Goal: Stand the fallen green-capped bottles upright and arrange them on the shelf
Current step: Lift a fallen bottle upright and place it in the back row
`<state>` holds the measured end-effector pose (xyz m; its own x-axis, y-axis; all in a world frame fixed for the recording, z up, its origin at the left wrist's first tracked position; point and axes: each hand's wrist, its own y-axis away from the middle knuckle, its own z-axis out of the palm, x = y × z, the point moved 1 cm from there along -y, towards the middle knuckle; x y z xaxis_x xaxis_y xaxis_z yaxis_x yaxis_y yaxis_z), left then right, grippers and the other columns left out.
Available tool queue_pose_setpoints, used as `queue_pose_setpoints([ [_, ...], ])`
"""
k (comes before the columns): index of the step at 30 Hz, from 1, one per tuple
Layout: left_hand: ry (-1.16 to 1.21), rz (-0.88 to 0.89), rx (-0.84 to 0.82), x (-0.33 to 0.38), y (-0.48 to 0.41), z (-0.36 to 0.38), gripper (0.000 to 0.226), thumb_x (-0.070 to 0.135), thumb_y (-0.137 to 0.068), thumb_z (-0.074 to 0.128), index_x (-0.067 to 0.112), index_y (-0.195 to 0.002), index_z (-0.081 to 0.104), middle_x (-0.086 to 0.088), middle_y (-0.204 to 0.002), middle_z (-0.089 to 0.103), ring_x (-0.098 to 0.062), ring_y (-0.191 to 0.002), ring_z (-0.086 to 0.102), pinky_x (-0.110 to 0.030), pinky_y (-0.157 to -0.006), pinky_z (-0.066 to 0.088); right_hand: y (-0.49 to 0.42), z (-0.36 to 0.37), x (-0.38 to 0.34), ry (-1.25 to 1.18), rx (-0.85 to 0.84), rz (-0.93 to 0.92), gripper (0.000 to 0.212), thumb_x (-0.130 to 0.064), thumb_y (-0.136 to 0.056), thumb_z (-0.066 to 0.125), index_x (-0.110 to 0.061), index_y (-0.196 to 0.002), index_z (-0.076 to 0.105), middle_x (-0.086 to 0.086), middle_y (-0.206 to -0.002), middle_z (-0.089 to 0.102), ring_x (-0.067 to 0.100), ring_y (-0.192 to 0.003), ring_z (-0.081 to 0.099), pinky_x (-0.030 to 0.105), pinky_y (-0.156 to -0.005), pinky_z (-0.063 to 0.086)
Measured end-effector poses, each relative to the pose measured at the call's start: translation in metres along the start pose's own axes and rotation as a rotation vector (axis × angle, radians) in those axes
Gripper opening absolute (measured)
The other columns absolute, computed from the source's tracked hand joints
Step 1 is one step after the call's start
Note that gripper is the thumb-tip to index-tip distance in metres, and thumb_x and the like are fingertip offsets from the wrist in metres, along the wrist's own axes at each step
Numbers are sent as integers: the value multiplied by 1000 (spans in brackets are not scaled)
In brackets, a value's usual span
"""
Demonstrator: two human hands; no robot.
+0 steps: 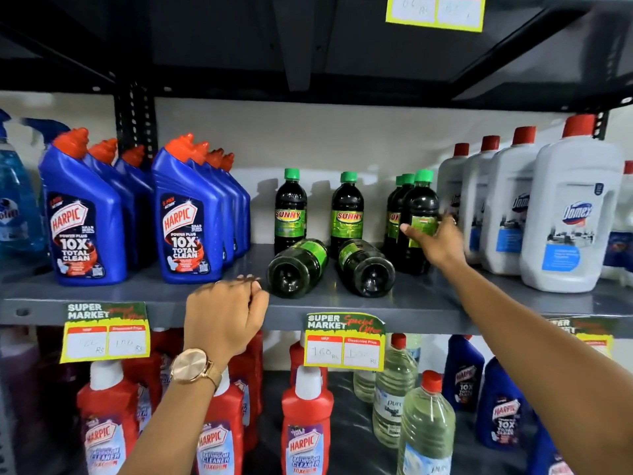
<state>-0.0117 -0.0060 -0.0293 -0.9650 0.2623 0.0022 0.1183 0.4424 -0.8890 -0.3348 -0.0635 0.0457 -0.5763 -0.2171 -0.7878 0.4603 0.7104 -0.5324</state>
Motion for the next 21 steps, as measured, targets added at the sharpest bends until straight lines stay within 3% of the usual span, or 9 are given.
queue_pose_setpoints([
  [4, 6, 7, 2, 1, 0, -1, 38, 26, -81, 38, 17, -45, 46, 4, -41, 48, -19, -35, 44, -17, -42, 14, -13, 8, 19, 66, -85, -5, 59, -41, -61, 78, -7, -108, 64, 15, -104, 71, 29, -100, 67, 35, -84, 53],
  [8, 15, 12, -1, 1, 0, -2, 35, 26, -80, 39, 19, -47, 46, 6, -42, 48, -18, -36, 44, -18, -42, 16, -14, 9, 28, 45, -179, 74, 50, -31, -57, 75, -8, -101, 70, 16, -96, 73, 28, -90, 67, 24, -64, 47],
  [10, 23, 5, -6, 1, 1, -2, 36, 27, -81, 39, 19, -47, 47, 5, -42, 48, -19, -36, 45, -19, -42, 20, -19, 11, 33, 63, -189, 70, 53, -29, -62, 82, -8, -109, 67, 16, -104, 71, 27, -94, 65, 25, -71, 48],
  [13, 26, 2, 3, 2, 1, -2, 36, 27, -81, 38, 20, -47, 47, 6, -42, 48, -18, -37, 45, -19, -42, 18, -23, 14, 37, 118, -157, 66, 75, -39, -57, 87, -7, -118, 59, 14, -115, 67, 30, -106, 63, 35, -90, 51],
  [18, 33, 4, 9, 1, 2, -2, 37, 28, -81, 37, 20, -47, 47, 6, -42, 47, -16, -37, 40, -18, -42, 16, -21, 16, 35, 190, -121, 125, 113, -72, -37, 79, -7, -125, 55, 15, -124, 59, 34, -115, 58, 42, -98, 49],
  [20, 31, -4, 18, 2, 1, -2, 37, 28, -81, 37, 19, -45, 45, 5, -41, 45, -15, -37, 33, -15, -43, 13, -18, 16, 32, 102, -129, 155, 89, -52, -54, 82, -4, -123, 56, 15, -120, 59, 35, -118, 55, 37, -93, 49],
  [21, 28, -5, 22, 2, 1, -2, 37, 28, -80, 37, 19, -45, 45, 5, -40, 45, -14, -38, 31, -14, -44, 12, -17, 15, 31, 28, -132, 148, 68, -37, -61, 80, -3, -116, 60, 14, -111, 63, 34, -113, 59, 32, -81, 49],
])
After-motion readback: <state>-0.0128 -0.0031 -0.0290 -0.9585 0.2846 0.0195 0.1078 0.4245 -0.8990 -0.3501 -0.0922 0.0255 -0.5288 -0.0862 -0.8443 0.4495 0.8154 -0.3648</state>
